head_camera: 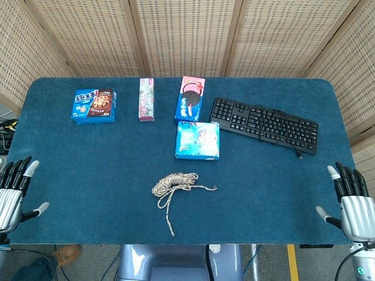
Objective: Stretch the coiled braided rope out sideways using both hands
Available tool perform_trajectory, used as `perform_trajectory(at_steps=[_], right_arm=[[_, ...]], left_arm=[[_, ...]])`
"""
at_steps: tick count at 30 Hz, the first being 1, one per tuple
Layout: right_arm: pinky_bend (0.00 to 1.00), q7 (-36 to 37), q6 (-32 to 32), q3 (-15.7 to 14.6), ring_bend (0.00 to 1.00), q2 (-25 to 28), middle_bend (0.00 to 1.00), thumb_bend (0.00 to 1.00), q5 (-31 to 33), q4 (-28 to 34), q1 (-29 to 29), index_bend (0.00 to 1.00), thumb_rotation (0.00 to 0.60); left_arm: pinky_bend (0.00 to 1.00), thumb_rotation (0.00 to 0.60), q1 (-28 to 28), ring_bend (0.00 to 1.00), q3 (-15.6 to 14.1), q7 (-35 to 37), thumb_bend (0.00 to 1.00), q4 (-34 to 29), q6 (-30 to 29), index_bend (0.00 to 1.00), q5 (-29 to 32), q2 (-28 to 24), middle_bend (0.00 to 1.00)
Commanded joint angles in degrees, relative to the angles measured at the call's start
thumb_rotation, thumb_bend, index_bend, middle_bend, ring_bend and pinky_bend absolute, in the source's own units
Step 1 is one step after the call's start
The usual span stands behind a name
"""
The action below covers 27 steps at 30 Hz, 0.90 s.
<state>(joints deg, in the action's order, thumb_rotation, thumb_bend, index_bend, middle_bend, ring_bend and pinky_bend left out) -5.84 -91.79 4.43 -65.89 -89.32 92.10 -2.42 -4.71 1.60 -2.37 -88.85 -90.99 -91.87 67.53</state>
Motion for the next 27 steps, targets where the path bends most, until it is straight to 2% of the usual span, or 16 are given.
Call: perform_trajectory(at_steps=[1,5,10,15,19,23,27], right_arm=[[0.00,-0.42,0.14,-0.12,0.00,-0.01,0.00,0.00,-0.19,0.22,-0.03,0.00,0.600],[0.00,-0.23,0.36,-0.29,0.00,0.04,0.00,0.00,-0.65,0.22,-0.17,0.02,0.600],[0.00,1.88,3.28,-0.65,0.00,0.48,0.00,0.00,-1.68,1.57,-1.94,0.12,0.600],[0.00,3.95,13.20,1.08,0.00,2.21,0.00,0.00,-2.26,5.51,-9.20,0.22,0.600],[0.00,2.11,20.68,2.45,0.00,1.96,0.01,0.00,-0.93,8.55,-14.32,0.27,0.600],[0.00,-3.50,29.13,4.02,0.00,-0.68,0.00,0.00,4.06,10.73,-19.53,0.33,0.600],[0.00,-10.05,36.04,5.37,0.00,-4.41,0.00,0.04,11.56,11.47,-24.05,0.34,0.600]], left_arm=[[0.00,0.600,0.07,0.00,0.03,-0.10,0.00,-0.21,0.08,0.00,0.14,-0.11,0.00],[0.00,0.600,0.09,0.00,0.01,-0.32,0.00,-0.31,0.21,0.00,0.25,-0.11,0.00],[0.00,0.600,0.01,0.00,0.08,-0.75,0.00,-0.44,0.55,0.00,0.52,0.05,0.00],[0.00,0.600,-0.45,0.00,0.42,-1.07,0.00,-0.14,1.69,0.00,1.48,0.51,0.00],[0.00,0.600,-0.45,0.00,0.40,-1.87,0.00,-0.23,1.95,0.00,1.77,0.73,0.00],[0.00,0.600,-0.36,0.00,0.24,-2.71,0.00,-0.56,1.87,0.00,1.60,0.94,0.00],[0.00,0.600,-0.51,0.00,0.37,-2.98,0.00,-0.46,2.10,0.00,1.78,1.27,0.00]])
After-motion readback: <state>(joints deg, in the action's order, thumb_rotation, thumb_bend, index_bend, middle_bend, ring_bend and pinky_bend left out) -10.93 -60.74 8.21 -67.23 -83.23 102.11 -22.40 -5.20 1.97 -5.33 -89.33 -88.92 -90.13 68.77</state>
